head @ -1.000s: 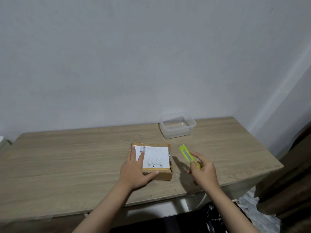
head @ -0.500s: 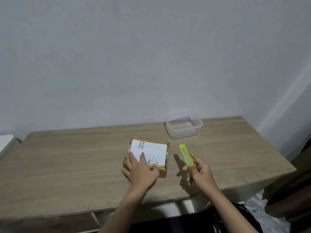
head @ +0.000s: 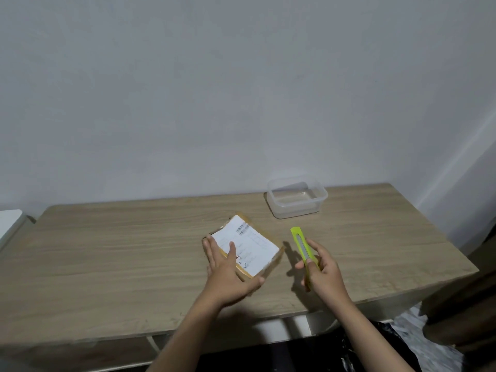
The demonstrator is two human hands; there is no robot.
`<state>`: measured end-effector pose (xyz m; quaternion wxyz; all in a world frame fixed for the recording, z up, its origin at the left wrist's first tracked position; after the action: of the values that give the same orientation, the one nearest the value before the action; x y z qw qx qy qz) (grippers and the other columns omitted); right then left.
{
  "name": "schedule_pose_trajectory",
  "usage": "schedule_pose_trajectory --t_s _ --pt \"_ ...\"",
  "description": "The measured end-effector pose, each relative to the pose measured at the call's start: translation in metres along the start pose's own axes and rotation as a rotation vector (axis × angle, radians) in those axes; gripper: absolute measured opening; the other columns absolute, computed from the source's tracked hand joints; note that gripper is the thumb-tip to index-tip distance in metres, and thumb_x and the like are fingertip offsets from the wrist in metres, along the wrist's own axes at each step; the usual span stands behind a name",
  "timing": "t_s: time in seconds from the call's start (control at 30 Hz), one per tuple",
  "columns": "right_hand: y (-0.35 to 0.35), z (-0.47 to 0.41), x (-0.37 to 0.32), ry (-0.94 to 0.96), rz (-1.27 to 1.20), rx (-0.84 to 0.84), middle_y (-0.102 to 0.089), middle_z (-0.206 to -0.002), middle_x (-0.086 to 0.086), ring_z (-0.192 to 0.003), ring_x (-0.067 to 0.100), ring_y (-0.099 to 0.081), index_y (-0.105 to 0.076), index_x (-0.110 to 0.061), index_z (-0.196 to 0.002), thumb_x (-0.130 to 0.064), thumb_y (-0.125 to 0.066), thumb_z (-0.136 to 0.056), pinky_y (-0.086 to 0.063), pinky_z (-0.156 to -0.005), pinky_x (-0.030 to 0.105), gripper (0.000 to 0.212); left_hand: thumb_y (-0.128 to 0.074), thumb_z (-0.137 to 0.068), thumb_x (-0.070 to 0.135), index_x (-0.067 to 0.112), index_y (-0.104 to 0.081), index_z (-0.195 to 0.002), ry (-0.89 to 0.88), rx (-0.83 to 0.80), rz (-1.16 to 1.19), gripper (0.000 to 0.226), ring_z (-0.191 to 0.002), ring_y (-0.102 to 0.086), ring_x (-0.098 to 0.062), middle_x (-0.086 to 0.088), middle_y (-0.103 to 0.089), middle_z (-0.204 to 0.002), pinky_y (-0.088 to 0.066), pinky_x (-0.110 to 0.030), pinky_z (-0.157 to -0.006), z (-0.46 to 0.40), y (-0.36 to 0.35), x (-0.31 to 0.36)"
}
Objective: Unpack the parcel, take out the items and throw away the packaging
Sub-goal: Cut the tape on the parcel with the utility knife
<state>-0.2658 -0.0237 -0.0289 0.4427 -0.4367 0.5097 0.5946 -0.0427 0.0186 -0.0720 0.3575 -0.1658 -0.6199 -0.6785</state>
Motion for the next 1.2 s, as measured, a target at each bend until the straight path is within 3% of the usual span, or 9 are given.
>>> schedule_pose_trajectory --t_s 0.1,0.2,0.27,0.33,0.5,0.63,0.83,1.07,1.2 --pt "0.001 -0.005 0.005 -0.038 0.013 0.03 -0.068 -0.072 0.008 -0.047 0.016 -0.05 -0.05 -0.018 -0.124 0.003 -0.042 -0.092 -0.039 -0.038 0.022 0.039 -0.067 -0.05 0.069 0.031 0.001 -0.15 -0.013 -0.266 -0.039 0.126 -0.131 0.044 -0.026 -0.014 0.044 -0.144 0.011 -0.038 -0.115 0.0 0.009 -0.022" --pt "-0.002 -0.011 0.004 -0.043 0.03 0.042 -0.07 -0.07 0.005 -0.061 0.039 -0.056 -0.051 -0.013 -0.122 0.002 -0.044 -0.092 -0.036 -0.043 0.026 0.034 -0.08 -0.069 0.03 0.025 -0.018 -0.149 -0.045 -0.37 0.159 0.102 -0.143 -0.016 -0.014 -0.005 -0.015 -0.157 -0.013 -0.017 -0.112 0.0 0.023 -0.036" --pt "-0.007 -0.014 0.006 -0.052 0.034 0.04 -0.07 -0.067 0.003 -0.074 0.052 -0.058 -0.051 -0.012 -0.119 0.002 -0.044 -0.092 -0.035 -0.045 0.028 0.031 -0.074 -0.077 0.005 0.022 -0.04 -0.139 -0.071 -0.246 0.291 0.073 -0.127 -0.043 -0.012 -0.001 -0.045 -0.141 -0.028 -0.012 -0.103 -0.004 0.04 -0.045" --pt "-0.014 -0.016 0.01 -0.059 0.035 0.025 -0.07 -0.061 -0.001 -0.053 0.038 -0.052 -0.052 -0.012 -0.119 0.002 -0.045 -0.092 -0.034 -0.042 0.025 0.032 -0.067 -0.081 -0.001 0.029 -0.055 -0.122 -0.049 0.01 0.319 0.053 -0.113 -0.056 -0.018 -0.002 -0.061 -0.123 -0.039 -0.02 -0.099 -0.005 0.059 -0.06" --pt "-0.03 -0.018 0.02 -0.081 0.029 -0.01 -0.07 -0.067 0.003 -0.031 0.006 -0.035 -0.052 -0.013 -0.119 0.003 -0.044 -0.091 -0.03 -0.033 0.018 0.033 -0.061 -0.085 0.033 0.016 -0.056 -0.126 0.154 0.503 0.268 0.044 -0.133 -0.033 -0.03 -0.018 -0.038 -0.137 -0.03 -0.036 -0.11 0.02 0.064 -0.056" --pt "-0.04 -0.019 0.021 -0.078 0.037 -0.026 -0.071 -0.07 0.007 -0.04 -0.004 -0.051 -0.052 -0.014 -0.118 0.002 -0.043 -0.092 -0.037 -0.044 0.013 0.031 -0.058 -0.05 0.083 0.015 0.0 -0.148 0.279 0.344 0.258 0.132 -0.144 0.01 -0.031 -0.018 0.018 -0.152 -0.012 -0.047 -0.116 0.021 0.016 -0.026" --pt "-0.035 -0.029 0.018 -0.055 -0.008 0.01 -0.064 -0.073 0.003 -0.044 0.003 -0.053 -0.059 -0.019 -0.109 0.005 -0.047 -0.09 -0.043 -0.043 0.02 0.033 -0.078 -0.062 0.057 0.019 0.011 -0.149 0.152 0.272 0.265 0.13 -0.141 0.029 -0.025 -0.012 0.04 -0.148 -0.003 -0.035 -0.117 -0.004 0.022 -0.036" --pt "-0.027 -0.051 0.019 0.017 -0.036 0.105 -0.063 -0.084 0.001 -0.062 0.019 -0.056 -0.065 -0.019 -0.106 0.008 -0.052 -0.086 -0.051 -0.057 0.024 0.035 -0.077 -0.074 0.008 0.014 -0.043 -0.139 0.002 0.302 0.296 0.073 -0.144 -0.022 -0.019 -0.014 -0.03 -0.152 -0.02 -0.03 -0.116 -0.02 0.078 -0.091" --pt "-0.037 -0.068 0.019 0.03 -0.045 0.121 -0.061 -0.077 -0.001 -0.066 0.027 -0.059 -0.065 -0.017 -0.106 0.006 -0.054 -0.085 -0.052 -0.062 0.031 0.033 -0.081 -0.07 0.017 0.021 -0.047 -0.136 -0.054 0.376 0.187 0.074 -0.144 -0.014 -0.016 -0.004 -0.015 -0.155 -0.017 -0.028 -0.112 -0.02 0.097 -0.096"
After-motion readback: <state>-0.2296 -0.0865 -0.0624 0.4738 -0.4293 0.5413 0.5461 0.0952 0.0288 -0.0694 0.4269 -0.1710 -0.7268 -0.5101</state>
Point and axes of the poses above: each hand's wrist, its own z-axis away from the middle knuckle, its own y-axis out of the back of the hand, x = y × z, the point moved 9 cm from there along -z, towards the middle knuckle
